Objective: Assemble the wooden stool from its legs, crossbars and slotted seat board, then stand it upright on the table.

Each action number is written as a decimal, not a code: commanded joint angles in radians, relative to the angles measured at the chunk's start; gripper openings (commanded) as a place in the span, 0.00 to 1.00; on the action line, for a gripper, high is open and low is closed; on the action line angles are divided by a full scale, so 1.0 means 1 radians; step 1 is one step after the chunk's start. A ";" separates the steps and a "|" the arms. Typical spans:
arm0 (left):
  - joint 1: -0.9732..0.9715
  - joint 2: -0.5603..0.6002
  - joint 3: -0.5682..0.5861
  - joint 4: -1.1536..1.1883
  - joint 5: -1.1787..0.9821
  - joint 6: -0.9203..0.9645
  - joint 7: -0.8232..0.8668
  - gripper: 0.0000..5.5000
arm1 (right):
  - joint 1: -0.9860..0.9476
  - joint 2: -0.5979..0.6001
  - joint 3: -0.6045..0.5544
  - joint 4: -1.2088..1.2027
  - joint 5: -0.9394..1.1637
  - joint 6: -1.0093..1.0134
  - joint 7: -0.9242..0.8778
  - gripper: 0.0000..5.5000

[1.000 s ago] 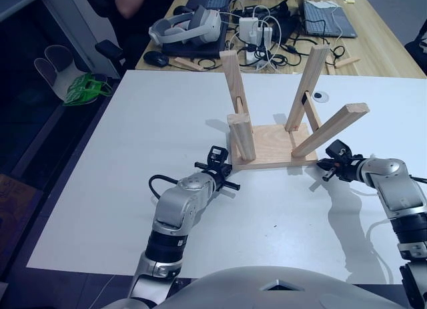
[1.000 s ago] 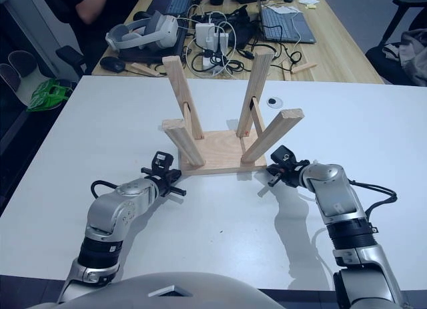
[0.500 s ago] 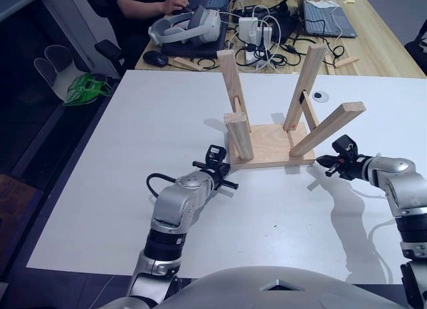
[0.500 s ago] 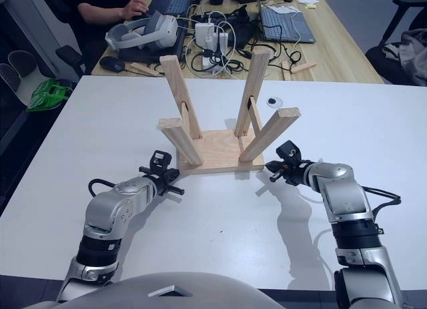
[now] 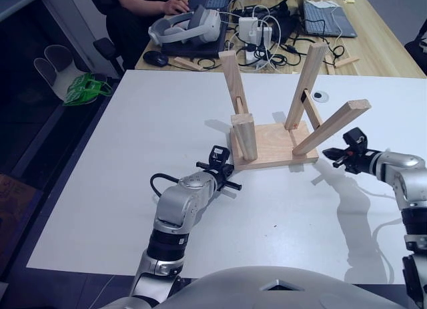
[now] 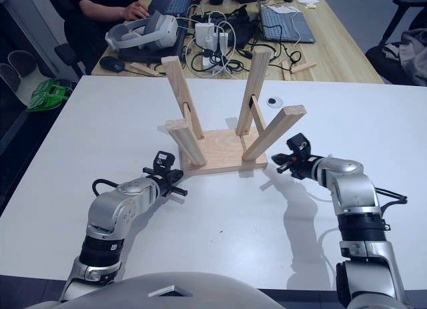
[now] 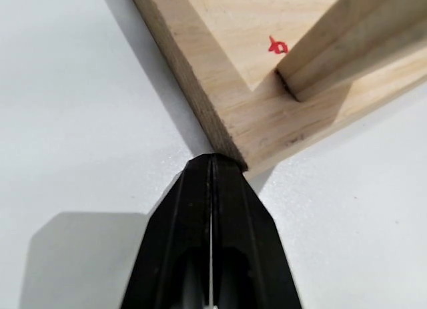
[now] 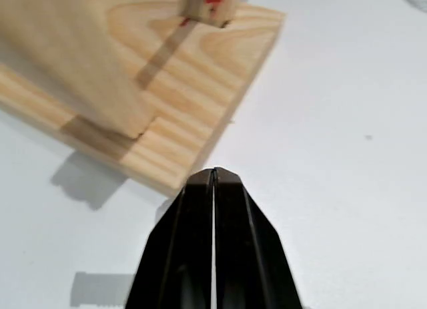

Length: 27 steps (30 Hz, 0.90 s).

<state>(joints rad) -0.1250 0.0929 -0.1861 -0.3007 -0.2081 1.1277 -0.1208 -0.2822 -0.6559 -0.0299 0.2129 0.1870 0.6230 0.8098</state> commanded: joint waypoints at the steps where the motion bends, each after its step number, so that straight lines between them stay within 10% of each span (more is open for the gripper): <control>1: -0.019 0.000 0.010 -0.015 0.007 0.017 0.008 0.01 | -0.056 -0.043 0.014 0.161 -0.082 -0.136 -0.043 0.00; 11: -0.040 -0.064 0.047 -0.047 -0.003 -0.009 0.036 0.01 | -0.020 -0.005 0.129 0.208 -0.184 -0.544 -0.005 0.00; 27: -0.020 -0.113 0.025 -0.087 0.004 0.041 0.071 0.01 | -0.047 -0.033 0.187 0.274 -0.249 -0.505 0.091 0.00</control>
<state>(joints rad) -0.1543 -0.0193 -0.1586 -0.3731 -0.2084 1.1497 -0.0573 -0.3105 -0.6785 0.1463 0.4781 -0.0476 0.0939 0.8896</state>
